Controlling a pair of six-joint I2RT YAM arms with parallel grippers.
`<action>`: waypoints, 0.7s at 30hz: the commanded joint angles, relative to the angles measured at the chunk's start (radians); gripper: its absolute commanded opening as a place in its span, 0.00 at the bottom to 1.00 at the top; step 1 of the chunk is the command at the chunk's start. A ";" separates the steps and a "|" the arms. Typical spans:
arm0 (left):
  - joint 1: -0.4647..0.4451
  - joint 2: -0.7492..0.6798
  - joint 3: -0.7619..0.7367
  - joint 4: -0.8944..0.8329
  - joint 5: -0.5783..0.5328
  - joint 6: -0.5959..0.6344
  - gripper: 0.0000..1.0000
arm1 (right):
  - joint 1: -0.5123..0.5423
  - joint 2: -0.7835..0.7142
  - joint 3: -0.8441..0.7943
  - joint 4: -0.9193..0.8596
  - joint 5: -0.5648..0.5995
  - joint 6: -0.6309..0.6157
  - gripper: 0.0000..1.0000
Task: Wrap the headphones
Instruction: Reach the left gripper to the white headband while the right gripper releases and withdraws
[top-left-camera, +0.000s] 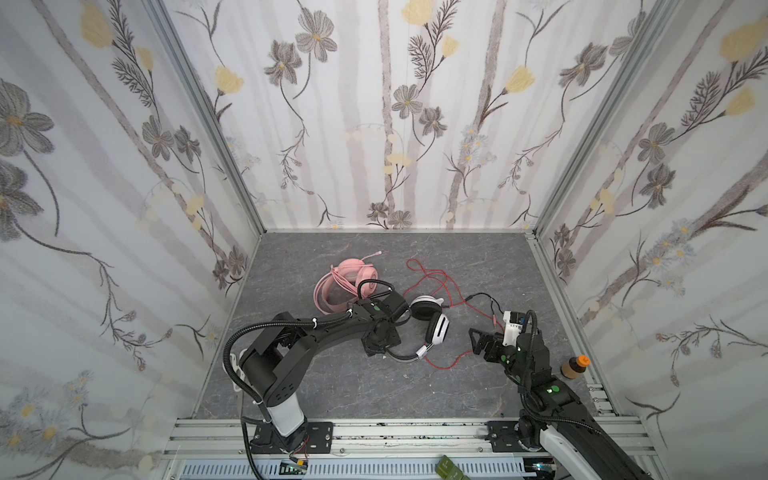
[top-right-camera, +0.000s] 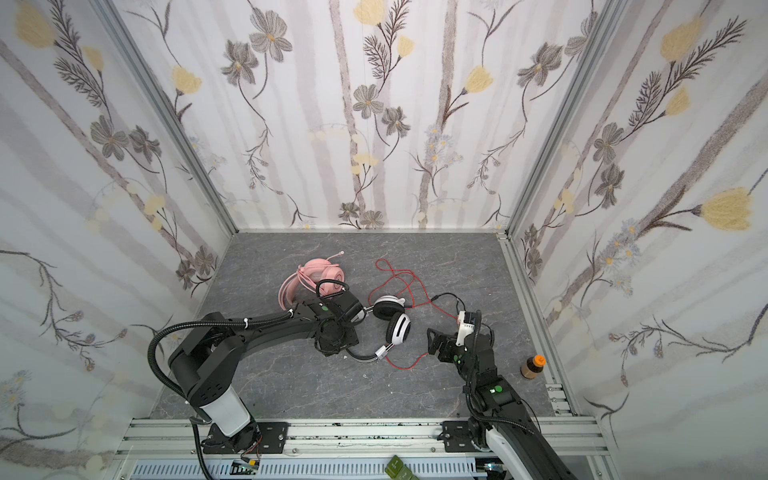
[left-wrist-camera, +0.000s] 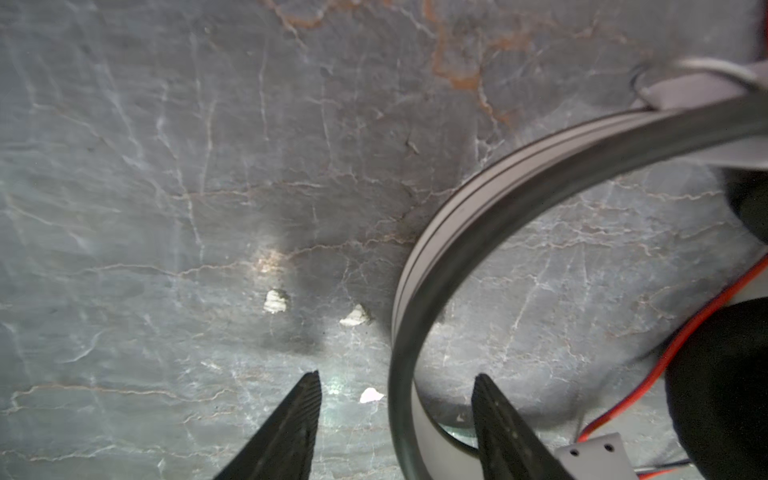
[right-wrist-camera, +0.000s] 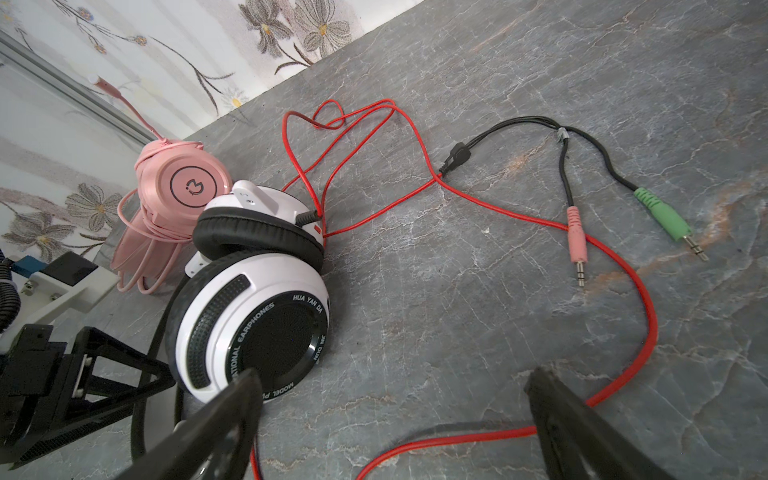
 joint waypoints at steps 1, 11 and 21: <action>-0.002 0.014 0.015 -0.014 -0.003 -0.009 0.57 | 0.000 0.015 0.010 0.055 -0.008 -0.007 0.99; -0.035 0.040 0.023 -0.022 -0.014 -0.036 0.45 | 0.001 0.025 0.013 0.054 -0.004 -0.006 0.99; -0.044 0.066 -0.009 0.001 -0.015 -0.034 0.21 | 0.001 0.016 0.013 0.050 0.002 -0.006 0.99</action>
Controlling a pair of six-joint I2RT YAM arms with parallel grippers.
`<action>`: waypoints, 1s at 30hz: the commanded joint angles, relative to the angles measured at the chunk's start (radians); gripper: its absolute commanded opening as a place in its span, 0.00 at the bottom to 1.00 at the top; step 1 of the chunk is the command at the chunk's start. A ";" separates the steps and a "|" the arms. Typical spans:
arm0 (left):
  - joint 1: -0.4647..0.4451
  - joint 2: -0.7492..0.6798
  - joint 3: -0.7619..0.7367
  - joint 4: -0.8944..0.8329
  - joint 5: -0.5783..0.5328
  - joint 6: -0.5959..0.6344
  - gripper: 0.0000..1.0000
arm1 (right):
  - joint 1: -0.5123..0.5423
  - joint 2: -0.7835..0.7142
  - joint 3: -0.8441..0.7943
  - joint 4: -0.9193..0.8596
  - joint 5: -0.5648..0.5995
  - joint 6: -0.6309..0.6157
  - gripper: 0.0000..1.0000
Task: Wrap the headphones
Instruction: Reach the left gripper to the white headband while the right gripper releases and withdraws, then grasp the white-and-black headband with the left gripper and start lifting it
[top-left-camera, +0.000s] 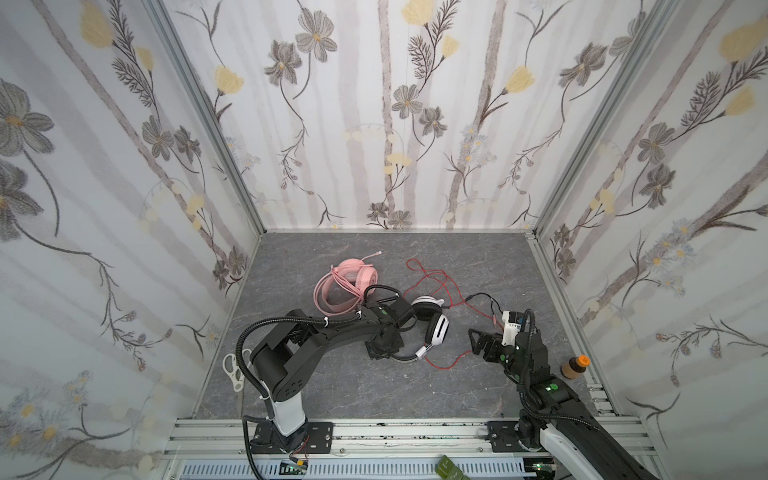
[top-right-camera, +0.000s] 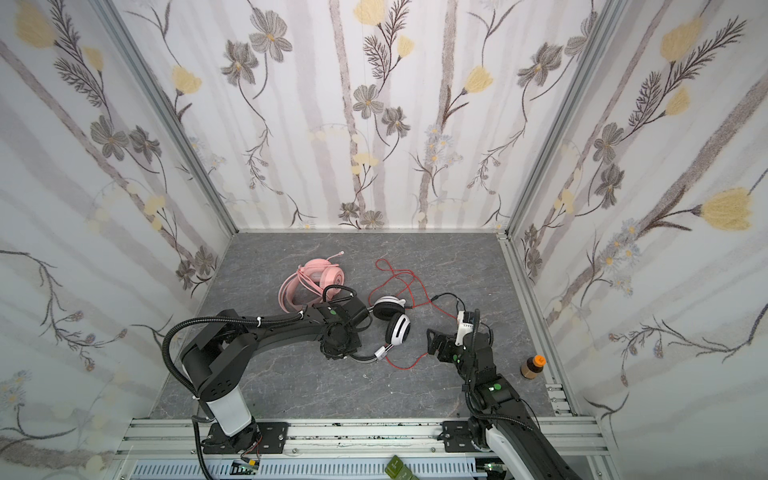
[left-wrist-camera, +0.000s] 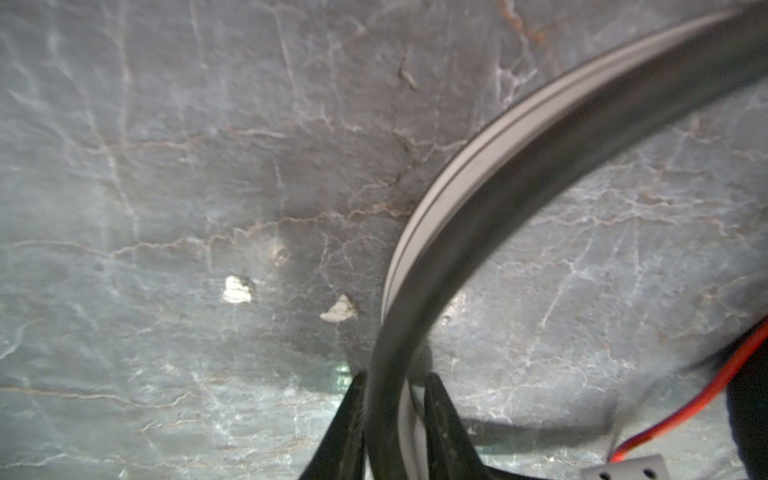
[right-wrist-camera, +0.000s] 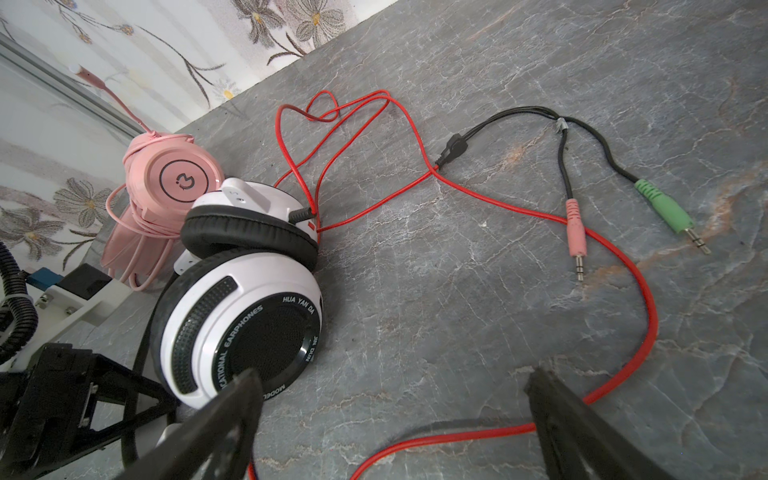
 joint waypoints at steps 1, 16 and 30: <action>0.000 0.013 -0.014 0.000 -0.020 -0.005 0.20 | 0.001 -0.005 0.008 0.044 0.002 -0.006 0.99; 0.000 -0.009 -0.057 0.057 0.013 0.042 0.00 | 0.001 -0.017 0.006 0.042 0.003 -0.006 0.99; 0.021 -0.194 0.005 -0.053 -0.078 0.223 0.00 | -0.002 -0.141 -0.018 0.032 -0.015 -0.006 1.00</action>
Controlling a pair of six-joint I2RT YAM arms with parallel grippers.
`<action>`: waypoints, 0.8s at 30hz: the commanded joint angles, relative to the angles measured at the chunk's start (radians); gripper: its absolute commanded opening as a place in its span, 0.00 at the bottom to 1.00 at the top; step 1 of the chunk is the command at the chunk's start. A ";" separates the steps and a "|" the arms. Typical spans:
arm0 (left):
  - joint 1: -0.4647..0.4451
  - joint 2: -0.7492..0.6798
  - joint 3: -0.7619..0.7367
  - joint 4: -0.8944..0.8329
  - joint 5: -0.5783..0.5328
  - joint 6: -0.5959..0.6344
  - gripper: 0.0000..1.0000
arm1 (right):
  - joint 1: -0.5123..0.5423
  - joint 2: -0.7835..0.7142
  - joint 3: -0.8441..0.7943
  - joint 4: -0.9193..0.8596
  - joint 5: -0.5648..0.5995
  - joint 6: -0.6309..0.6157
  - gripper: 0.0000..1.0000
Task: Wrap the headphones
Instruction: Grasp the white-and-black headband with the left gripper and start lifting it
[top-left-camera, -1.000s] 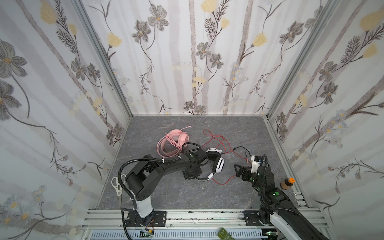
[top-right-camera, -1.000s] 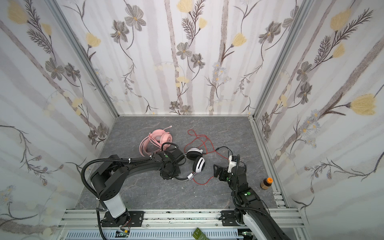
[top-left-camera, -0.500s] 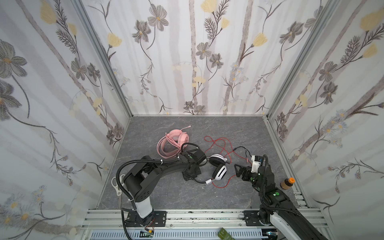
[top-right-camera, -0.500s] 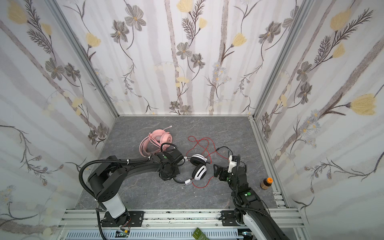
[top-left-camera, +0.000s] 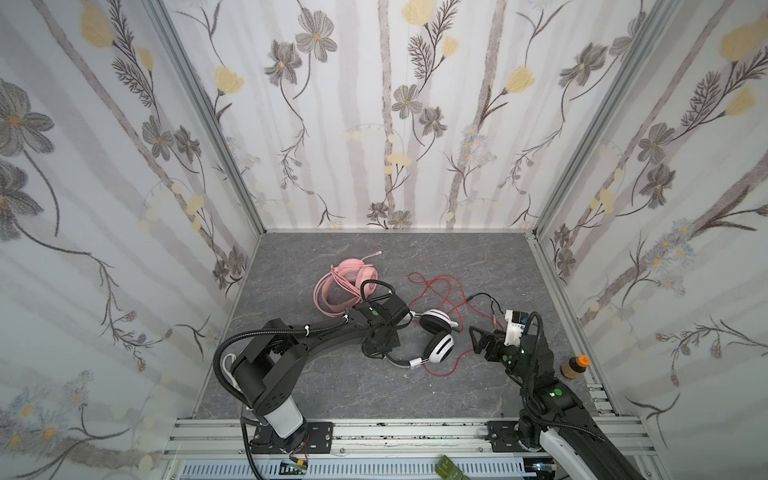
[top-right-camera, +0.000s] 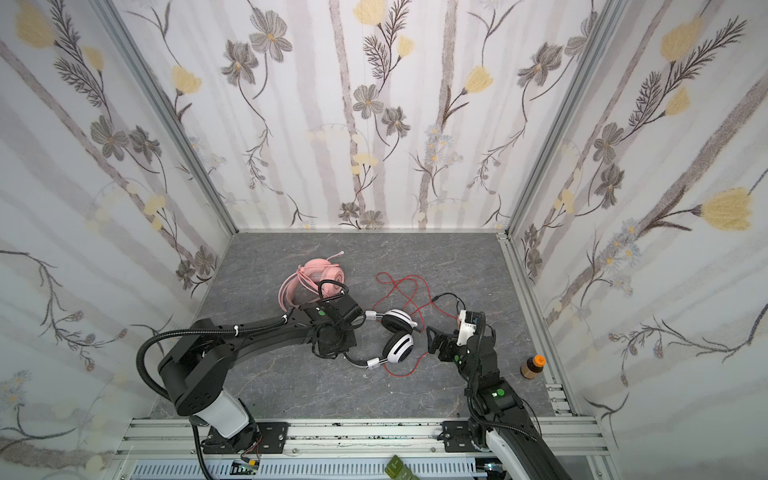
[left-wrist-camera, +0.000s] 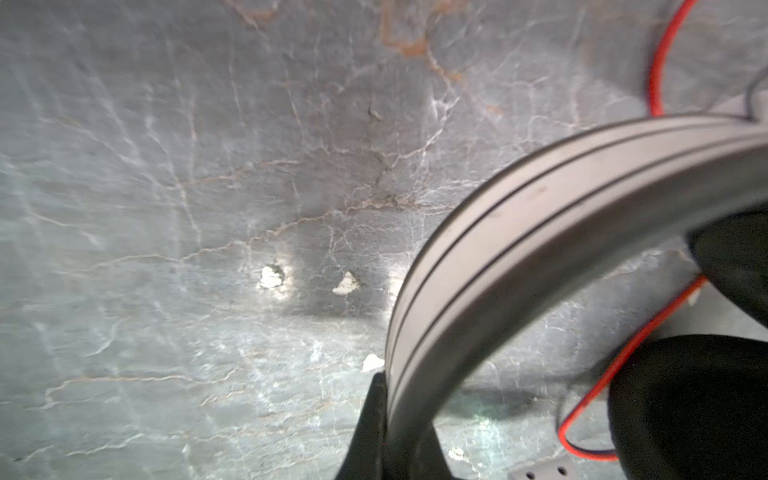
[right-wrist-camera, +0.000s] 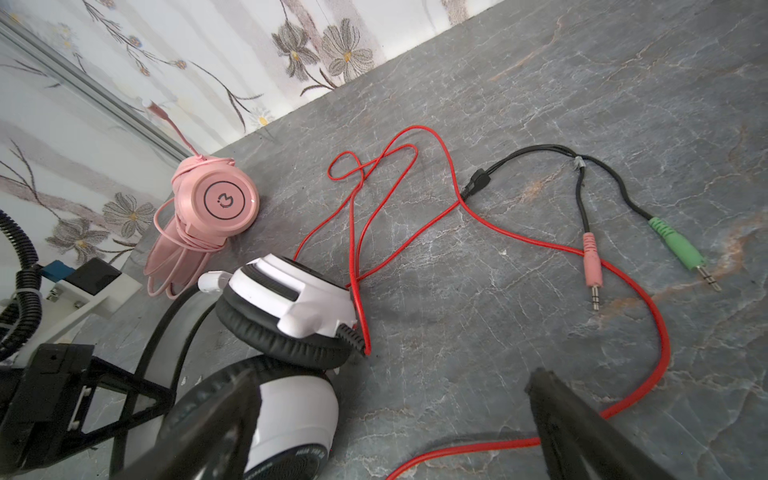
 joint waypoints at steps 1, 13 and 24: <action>0.011 -0.055 0.046 -0.059 -0.058 0.093 0.00 | -0.004 -0.040 -0.011 0.029 0.007 0.004 1.00; 0.094 -0.338 0.070 -0.228 -0.105 0.256 0.00 | -0.015 -0.059 -0.012 0.098 -0.028 0.027 1.00; 0.139 -0.531 0.049 -0.247 -0.103 0.293 0.00 | -0.021 0.081 -0.018 0.349 0.062 0.143 0.97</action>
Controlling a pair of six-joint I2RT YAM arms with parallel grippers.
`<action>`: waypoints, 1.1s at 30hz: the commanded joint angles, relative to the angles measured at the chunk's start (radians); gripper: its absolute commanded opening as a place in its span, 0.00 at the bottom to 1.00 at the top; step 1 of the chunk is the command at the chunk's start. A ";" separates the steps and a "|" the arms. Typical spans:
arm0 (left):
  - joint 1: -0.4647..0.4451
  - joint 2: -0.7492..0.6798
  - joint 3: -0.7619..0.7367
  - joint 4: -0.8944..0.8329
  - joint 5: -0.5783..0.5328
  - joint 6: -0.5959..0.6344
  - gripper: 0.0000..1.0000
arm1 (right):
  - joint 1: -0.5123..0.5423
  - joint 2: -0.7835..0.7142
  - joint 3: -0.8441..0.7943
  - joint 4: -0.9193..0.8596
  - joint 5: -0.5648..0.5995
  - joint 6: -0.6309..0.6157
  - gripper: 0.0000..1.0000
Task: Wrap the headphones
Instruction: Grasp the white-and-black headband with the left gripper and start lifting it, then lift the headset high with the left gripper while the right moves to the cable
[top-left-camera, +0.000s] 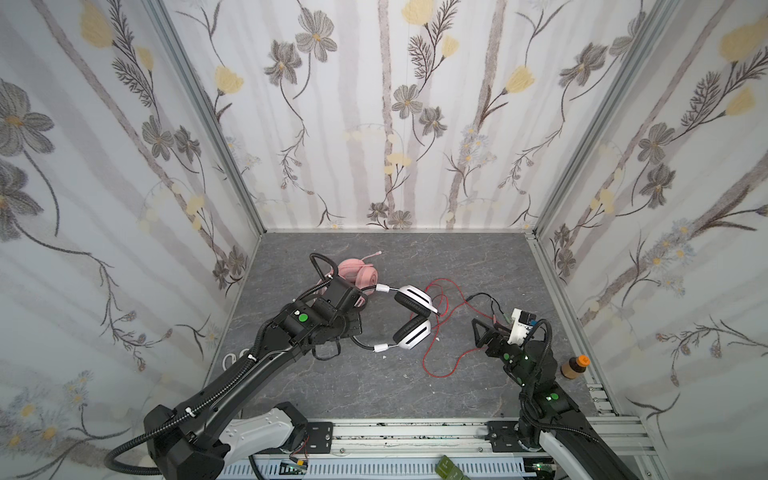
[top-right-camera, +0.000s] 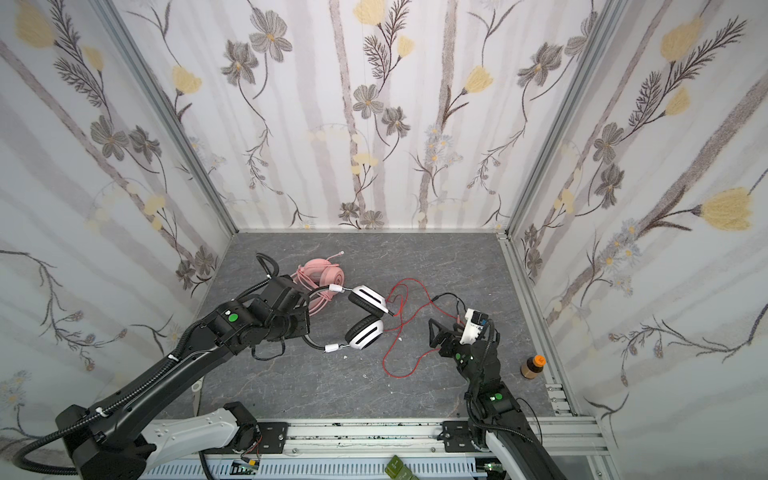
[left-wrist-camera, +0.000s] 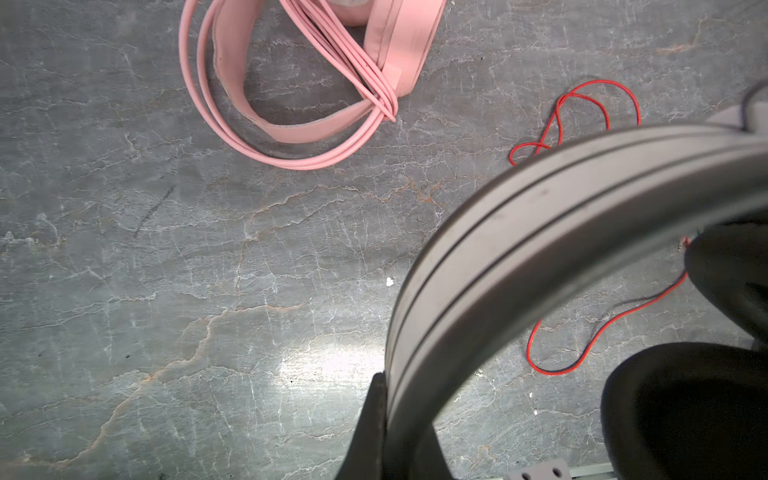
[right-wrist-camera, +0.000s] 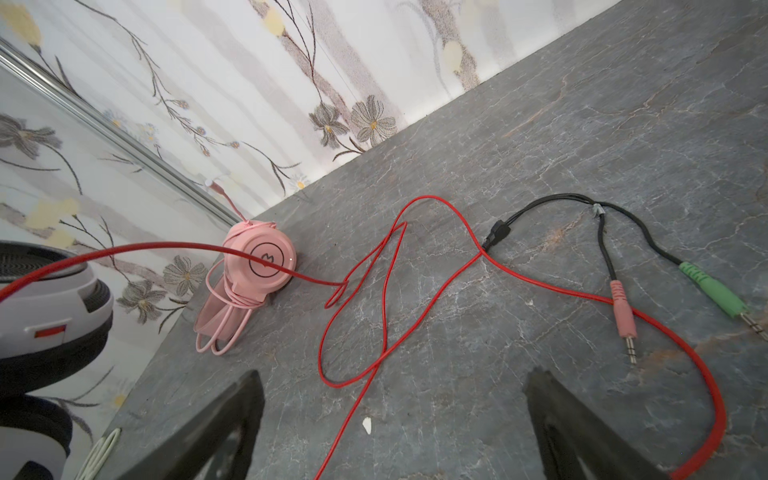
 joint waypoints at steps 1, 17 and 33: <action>0.002 -0.009 -0.004 0.050 0.021 0.023 0.00 | -0.005 0.069 0.068 0.069 0.035 0.022 0.97; 0.044 -0.044 0.171 0.053 0.194 0.182 0.00 | -0.006 0.149 0.121 0.081 -0.237 -0.184 0.93; 0.083 0.060 0.369 0.027 0.282 0.165 0.00 | -0.002 0.386 0.255 0.174 -0.579 -0.243 0.70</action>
